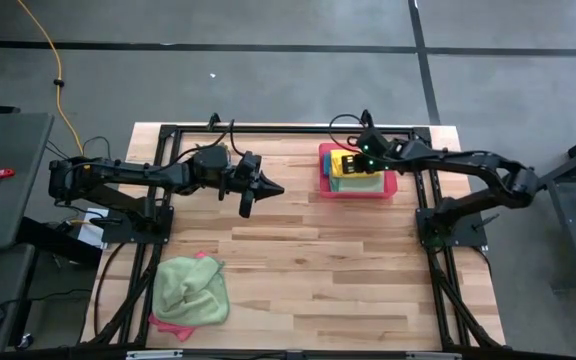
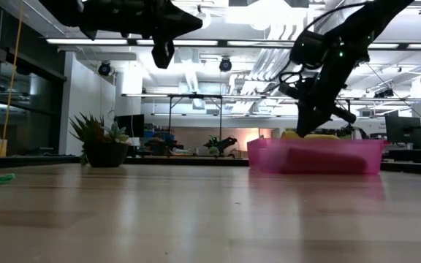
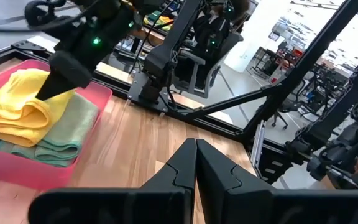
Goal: Fold microfiber towels
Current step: Fold the green microfiber cloth
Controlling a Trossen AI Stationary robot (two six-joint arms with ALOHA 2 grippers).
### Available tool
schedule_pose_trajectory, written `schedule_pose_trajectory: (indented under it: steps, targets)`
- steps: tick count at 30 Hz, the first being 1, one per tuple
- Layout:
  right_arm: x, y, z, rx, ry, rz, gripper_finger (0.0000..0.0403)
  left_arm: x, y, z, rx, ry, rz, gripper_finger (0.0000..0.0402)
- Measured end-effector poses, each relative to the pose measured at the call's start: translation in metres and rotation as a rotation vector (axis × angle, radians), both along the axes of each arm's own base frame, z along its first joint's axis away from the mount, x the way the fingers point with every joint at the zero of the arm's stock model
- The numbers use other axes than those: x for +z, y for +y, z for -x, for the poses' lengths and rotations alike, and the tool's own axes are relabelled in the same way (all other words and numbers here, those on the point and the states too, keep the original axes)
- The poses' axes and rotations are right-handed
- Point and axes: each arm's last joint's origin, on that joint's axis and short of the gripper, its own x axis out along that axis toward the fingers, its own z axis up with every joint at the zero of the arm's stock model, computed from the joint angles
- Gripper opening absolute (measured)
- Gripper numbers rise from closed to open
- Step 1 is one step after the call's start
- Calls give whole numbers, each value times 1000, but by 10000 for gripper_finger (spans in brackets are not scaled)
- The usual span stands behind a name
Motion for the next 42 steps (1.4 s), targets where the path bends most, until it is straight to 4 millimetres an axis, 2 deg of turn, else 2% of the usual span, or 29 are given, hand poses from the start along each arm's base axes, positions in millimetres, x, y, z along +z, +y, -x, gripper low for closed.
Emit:
schedule_pose_trajectory:
  steps: [5,8,12,17,19,23,29,34,39,42]
  targets:
    - [-17,-2,-8,15,18,-53,3,0,0,0,0,0,0,0]
    - [-25,-5,-18,30,-27,-63,11,0,0,0,0,-1,0,0]
    - [-20,-10,-26,38,-124,-28,12,1,0,1,1,-2,0,0]
    - [-16,-15,-13,0,-67,-11,2,11,0,12,13,-6,-24,0]
    - [-7,-14,-7,5,-74,11,1,17,0,21,21,2,-36,0]
    - [24,-5,6,48,-138,114,2,29,-7,45,33,41,-64,0]
    - [72,18,28,86,-310,263,3,35,-32,76,28,154,-52,0]
    - [100,43,33,150,-469,360,3,36,-56,88,-8,188,-78,0]
    - [113,66,26,211,-571,428,3,22,-82,91,-86,43,-6,0]
    - [114,80,20,238,-569,450,3,0,-94,93,-99,-11,46,0]
